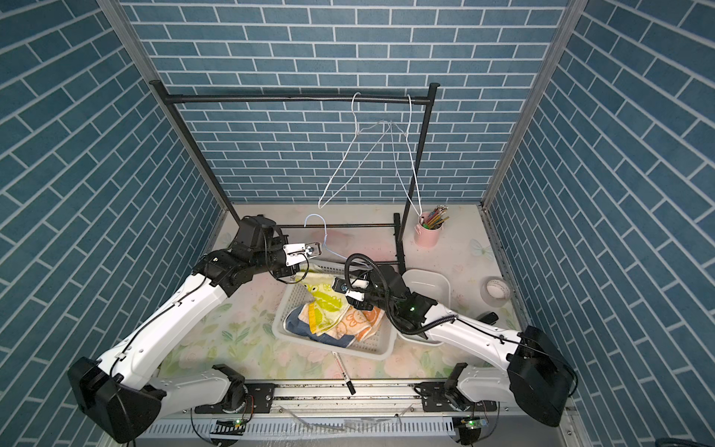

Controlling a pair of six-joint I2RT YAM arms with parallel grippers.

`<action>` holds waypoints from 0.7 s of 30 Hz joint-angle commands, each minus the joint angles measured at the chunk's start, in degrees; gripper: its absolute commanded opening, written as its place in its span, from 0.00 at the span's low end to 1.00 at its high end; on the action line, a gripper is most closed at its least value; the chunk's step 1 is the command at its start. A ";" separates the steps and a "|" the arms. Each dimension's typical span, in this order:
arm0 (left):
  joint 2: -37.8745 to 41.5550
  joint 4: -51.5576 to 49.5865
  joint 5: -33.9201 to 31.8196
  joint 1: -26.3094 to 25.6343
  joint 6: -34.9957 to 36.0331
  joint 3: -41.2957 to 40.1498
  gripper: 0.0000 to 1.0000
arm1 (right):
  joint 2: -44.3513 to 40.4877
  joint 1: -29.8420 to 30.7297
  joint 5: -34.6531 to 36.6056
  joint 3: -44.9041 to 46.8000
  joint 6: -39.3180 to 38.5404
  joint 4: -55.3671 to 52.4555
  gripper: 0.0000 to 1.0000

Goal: Remove the clothespins securing towels to the hanger
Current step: Remove the clothespin from the hanger.

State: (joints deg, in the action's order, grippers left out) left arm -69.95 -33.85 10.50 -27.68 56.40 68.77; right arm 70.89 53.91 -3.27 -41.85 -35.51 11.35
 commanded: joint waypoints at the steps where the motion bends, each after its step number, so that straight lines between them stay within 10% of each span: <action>1: 1.36 -0.39 0.48 -0.27 0.04 0.23 0.00 | 0.32 0.14 -0.18 -1.59 -4.86 -3.00 0.47; 21: 1.17 -0.86 0.65 -0.27 0.09 0.06 0.00 | -1.03 0.14 -0.46 -3.51 -3.46 -5.38 0.04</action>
State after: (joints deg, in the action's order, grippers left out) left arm -69.95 -35.14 10.33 -27.77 56.80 68.75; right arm 70.87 53.91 -3.27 -43.72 -39.86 6.79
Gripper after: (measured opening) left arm 0.071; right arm 0.174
